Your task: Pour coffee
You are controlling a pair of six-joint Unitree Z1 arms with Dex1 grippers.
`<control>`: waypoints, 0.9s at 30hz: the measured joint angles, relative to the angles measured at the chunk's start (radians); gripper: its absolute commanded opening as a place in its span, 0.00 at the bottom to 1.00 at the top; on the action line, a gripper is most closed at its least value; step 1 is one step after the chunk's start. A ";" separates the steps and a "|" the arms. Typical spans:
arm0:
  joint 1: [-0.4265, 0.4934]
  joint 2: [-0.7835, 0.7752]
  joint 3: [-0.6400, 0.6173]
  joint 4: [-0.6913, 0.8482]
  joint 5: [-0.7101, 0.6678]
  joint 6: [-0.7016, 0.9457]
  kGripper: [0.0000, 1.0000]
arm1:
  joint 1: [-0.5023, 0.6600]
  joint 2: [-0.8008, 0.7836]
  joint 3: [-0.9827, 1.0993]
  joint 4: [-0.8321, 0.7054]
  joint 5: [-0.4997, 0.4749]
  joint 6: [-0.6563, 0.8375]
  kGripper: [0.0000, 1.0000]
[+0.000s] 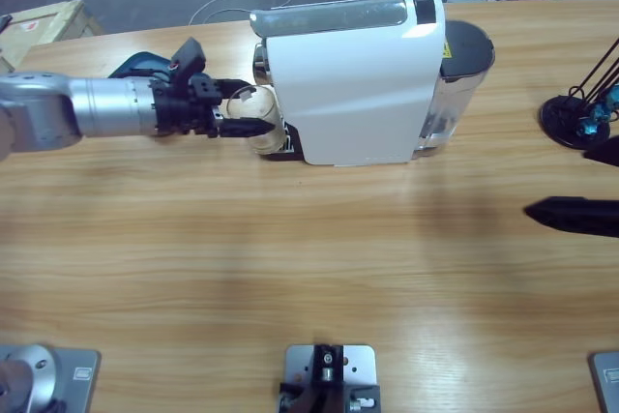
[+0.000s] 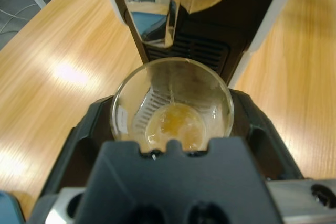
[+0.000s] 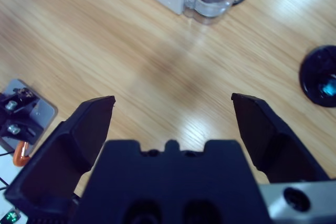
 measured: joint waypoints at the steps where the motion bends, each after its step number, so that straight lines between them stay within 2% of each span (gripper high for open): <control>1: 0.007 -0.007 0.008 -0.003 0.000 -0.008 0.00 | 0.000 -0.029 -0.004 0.017 -0.006 0.000 1.00; 6: 0.076 -0.066 0.051 -0.004 0.000 -0.069 0.00 | 0.000 -0.176 -0.008 0.088 -0.020 0.000 1.00; 13: 0.264 -0.217 0.051 -0.004 0.116 -0.187 0.00 | 0.000 -0.207 -0.008 0.098 -0.020 0.000 1.00; 20: 0.333 -0.171 0.026 -0.004 0.347 -0.220 0.00 | 0.000 -0.203 -0.008 0.098 -0.020 0.000 1.00; 27: 0.365 -0.040 -0.048 -0.004 0.400 -0.221 0.00 | 0.000 -0.172 -0.008 0.088 -0.020 0.000 1.00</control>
